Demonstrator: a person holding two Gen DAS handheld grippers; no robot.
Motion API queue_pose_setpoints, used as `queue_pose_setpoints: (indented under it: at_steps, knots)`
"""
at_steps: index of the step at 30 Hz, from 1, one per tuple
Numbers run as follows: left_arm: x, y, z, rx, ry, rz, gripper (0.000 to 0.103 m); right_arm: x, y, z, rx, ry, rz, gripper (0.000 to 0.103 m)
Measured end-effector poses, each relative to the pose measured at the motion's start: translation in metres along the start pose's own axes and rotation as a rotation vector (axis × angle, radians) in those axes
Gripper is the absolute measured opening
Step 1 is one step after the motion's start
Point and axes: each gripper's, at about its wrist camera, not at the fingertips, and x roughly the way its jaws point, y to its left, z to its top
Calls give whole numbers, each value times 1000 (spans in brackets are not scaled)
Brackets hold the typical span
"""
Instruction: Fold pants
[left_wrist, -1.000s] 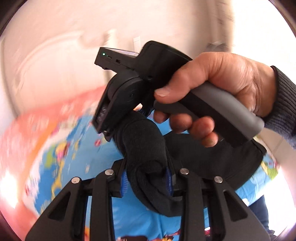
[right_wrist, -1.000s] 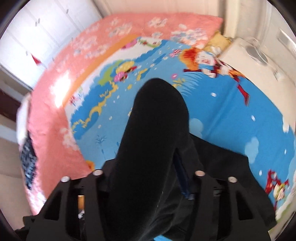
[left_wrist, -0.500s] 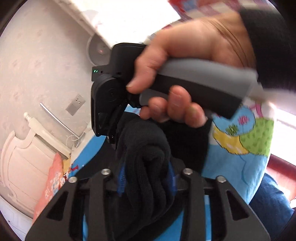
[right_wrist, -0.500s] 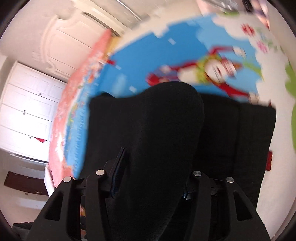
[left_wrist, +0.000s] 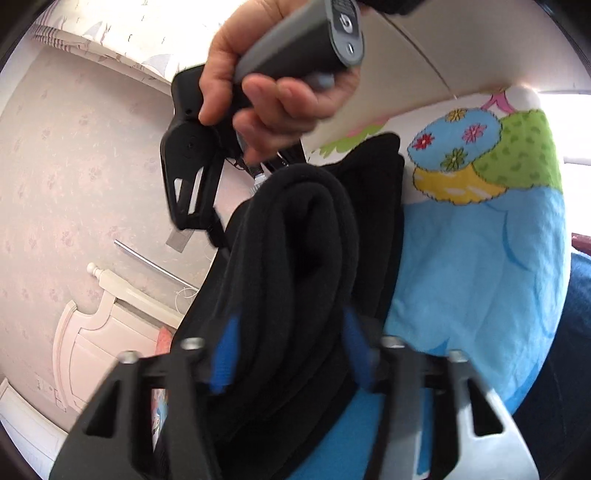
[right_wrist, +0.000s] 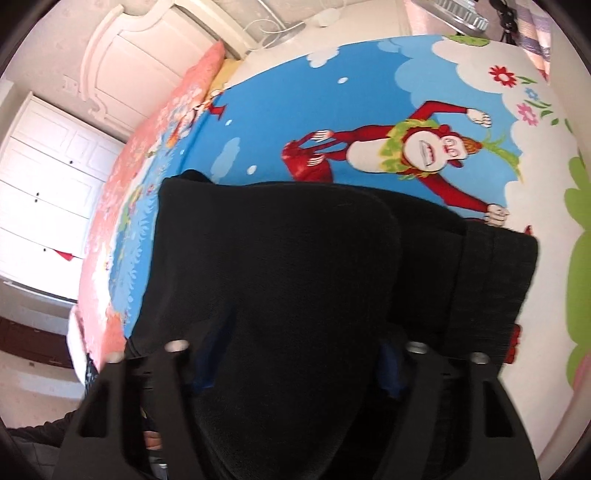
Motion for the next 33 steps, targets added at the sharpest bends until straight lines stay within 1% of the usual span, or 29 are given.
queue_pose_setpoints:
  at_steps: [1,2,5,8,10,12,14,16,20,21,22,23,24,25,26,27,28,30,31,32,33]
  knots:
    - [0,5,0,-10,-9,-1,31,-1,0,1,-4,7,-11,46]
    - [-2,10,1,-17,-16,3,28,-2,0,1,-7,10,-13,40]
    - [-6,23,5,-34,-37,27,25,-15,16,8,-60,-2,-26,33]
    - [-6,32,13,23,-80,101,24,-40,30,16,-108,-51,-30,30]
    - [-2,35,21,61,-106,126,24,-54,32,21,-118,-82,-42,29]
    - [2,37,30,83,-123,124,24,-64,24,21,-109,-99,-52,28]
    - [7,32,39,105,-137,120,24,-70,9,18,-84,-111,-59,28]
    - [12,21,43,129,-135,104,24,-66,-5,15,-69,-109,-80,28]
    - [34,-12,46,203,-103,44,24,-39,-45,2,-18,-73,-111,29]
    - [36,-18,44,210,-98,44,25,-35,-51,-1,-5,-73,-110,29]
    - [37,-21,43,211,-100,56,26,-35,-56,-4,6,-94,-96,29]
    - [37,-22,47,202,-102,60,32,-35,-56,-6,2,-108,-94,30]
    - [36,-21,50,185,-107,49,43,-36,-55,-8,-8,-122,-124,32]
    - [34,-20,51,175,-120,29,46,-37,-52,-9,-14,-130,-151,32]
    - [29,-18,49,174,-139,26,47,-38,-49,-10,-23,-139,-177,33]
    - [22,-14,49,160,-168,12,50,-40,-45,-10,-26,-147,-198,33]
    - [11,0,49,97,-189,-36,50,-45,-41,-11,-28,-159,-222,33]
    - [-7,42,44,-114,-193,-179,49,-63,-26,-18,-39,-225,-328,34]
    - [-12,65,38,-234,-198,-236,47,-77,-14,-26,-55,-286,-407,35]
    - [-18,93,26,-362,-207,-258,42,-85,-5,-33,-71,-332,-453,36]
    - [-19,119,13,-474,-199,-252,37,-97,12,-46,-110,-408,-502,36]
